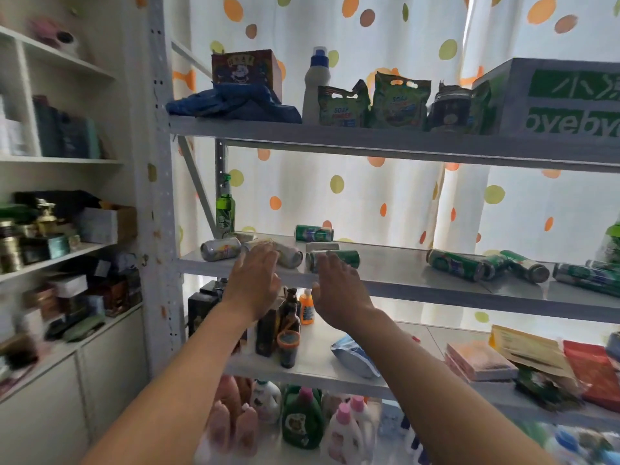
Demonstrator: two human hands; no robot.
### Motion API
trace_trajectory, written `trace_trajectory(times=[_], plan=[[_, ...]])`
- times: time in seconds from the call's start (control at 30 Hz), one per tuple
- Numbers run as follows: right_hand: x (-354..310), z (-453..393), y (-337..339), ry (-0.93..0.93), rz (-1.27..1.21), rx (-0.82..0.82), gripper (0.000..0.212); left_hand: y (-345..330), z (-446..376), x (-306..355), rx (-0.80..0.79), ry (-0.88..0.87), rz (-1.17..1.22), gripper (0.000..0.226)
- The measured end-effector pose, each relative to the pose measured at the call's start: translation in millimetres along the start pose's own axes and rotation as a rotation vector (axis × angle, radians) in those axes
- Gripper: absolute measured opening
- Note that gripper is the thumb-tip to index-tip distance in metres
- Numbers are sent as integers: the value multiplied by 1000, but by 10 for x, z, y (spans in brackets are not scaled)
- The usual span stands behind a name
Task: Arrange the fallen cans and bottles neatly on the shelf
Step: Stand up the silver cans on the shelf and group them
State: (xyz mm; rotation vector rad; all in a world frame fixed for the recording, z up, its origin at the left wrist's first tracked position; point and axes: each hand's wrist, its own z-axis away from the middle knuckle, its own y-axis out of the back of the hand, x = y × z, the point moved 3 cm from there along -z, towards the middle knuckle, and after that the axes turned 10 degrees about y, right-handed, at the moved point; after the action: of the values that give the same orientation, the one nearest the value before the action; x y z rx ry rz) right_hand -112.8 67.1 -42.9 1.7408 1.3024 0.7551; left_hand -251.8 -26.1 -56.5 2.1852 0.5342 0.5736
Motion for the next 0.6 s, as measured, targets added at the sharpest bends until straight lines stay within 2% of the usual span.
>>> trace_trajectory(times=[0.27,0.43,0.6], plan=[[-28,-1204,-859,125,-162,-16,54,-458,-608,-835,34,118,-14,48],[29,-1883,-1311,172,-272,-24,56,-644,-1081,-1309,-10,220,-74,53],[29,-2608,-1732,248,-368,-13,54,-773,-1511,-1727,13,313,-83,48]])
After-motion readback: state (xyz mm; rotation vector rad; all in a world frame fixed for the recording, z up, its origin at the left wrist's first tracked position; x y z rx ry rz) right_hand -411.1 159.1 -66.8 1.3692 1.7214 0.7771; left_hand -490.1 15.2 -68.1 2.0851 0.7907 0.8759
